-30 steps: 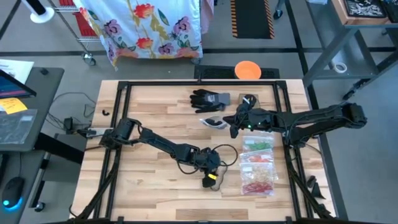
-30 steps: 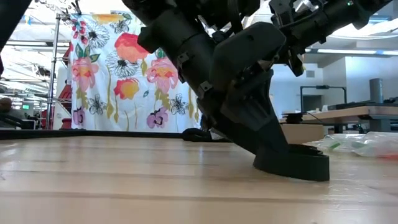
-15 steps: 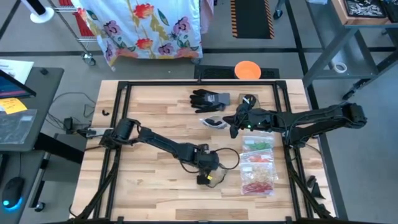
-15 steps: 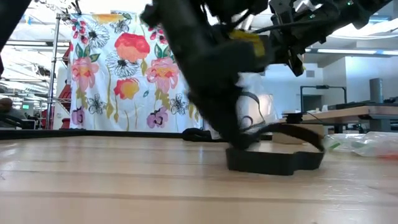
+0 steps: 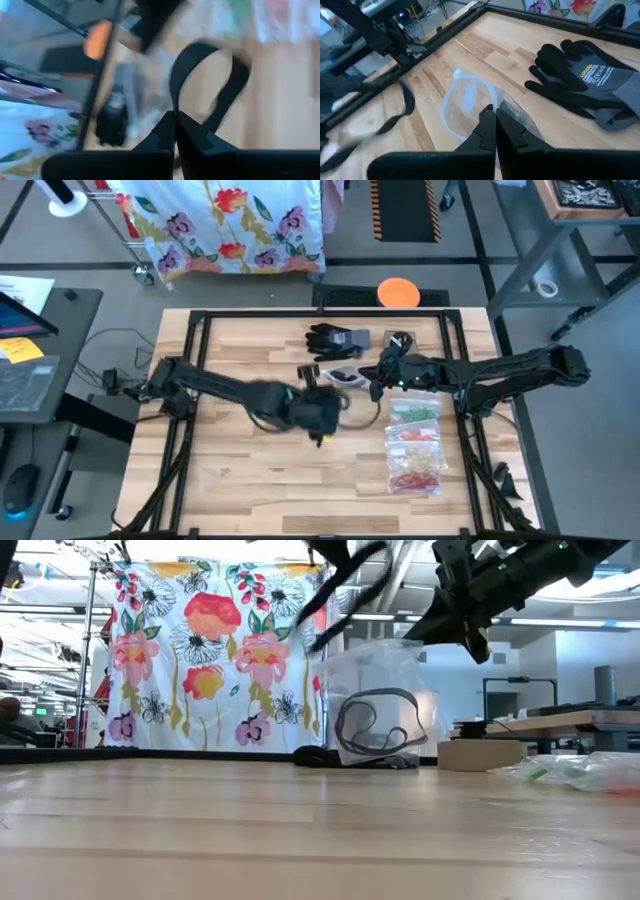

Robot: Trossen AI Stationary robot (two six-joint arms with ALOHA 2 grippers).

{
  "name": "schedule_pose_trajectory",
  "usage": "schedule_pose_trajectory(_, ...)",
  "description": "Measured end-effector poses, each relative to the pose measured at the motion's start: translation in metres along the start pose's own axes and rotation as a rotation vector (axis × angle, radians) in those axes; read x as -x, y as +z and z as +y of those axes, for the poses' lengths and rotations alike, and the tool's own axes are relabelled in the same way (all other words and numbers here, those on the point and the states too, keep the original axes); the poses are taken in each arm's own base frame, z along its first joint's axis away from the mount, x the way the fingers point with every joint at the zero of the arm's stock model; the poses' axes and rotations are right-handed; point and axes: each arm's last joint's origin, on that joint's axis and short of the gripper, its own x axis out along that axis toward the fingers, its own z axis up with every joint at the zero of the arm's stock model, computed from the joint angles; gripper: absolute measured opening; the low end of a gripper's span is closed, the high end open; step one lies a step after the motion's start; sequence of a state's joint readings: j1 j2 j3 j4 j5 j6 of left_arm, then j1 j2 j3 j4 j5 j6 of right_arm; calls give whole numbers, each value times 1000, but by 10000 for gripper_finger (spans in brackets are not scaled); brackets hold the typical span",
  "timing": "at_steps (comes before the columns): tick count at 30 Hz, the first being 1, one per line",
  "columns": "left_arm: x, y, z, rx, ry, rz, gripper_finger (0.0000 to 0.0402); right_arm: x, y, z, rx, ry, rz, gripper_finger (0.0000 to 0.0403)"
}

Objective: Sort rubber bands
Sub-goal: Put the black rubber band into the transparent zip bag

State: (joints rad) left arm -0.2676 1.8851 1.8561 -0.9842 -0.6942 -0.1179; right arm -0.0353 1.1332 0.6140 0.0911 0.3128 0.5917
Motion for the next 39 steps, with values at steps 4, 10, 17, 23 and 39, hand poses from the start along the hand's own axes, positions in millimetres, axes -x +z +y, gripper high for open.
schedule_pose_trajectory(4,4,10,41,67,54,-79,1,0,2,1,-34,14,-20,0)
schedule_pose_trajectory(10,-11,19,80,103,-12,-150,1,0,2,1,-36,13,-19,0)
schedule_pose_trajectory(17,-31,20,111,171,-120,-180,0,0,2,1,-35,12,-17,0)
schedule_pose_trajectory(23,-32,19,111,175,-124,-178,0,0,2,1,-35,11,-16,0)
schedule_pose_trajectory(39,-64,3,80,218,-138,-210,0,0,2,1,-35,11,-15,0)
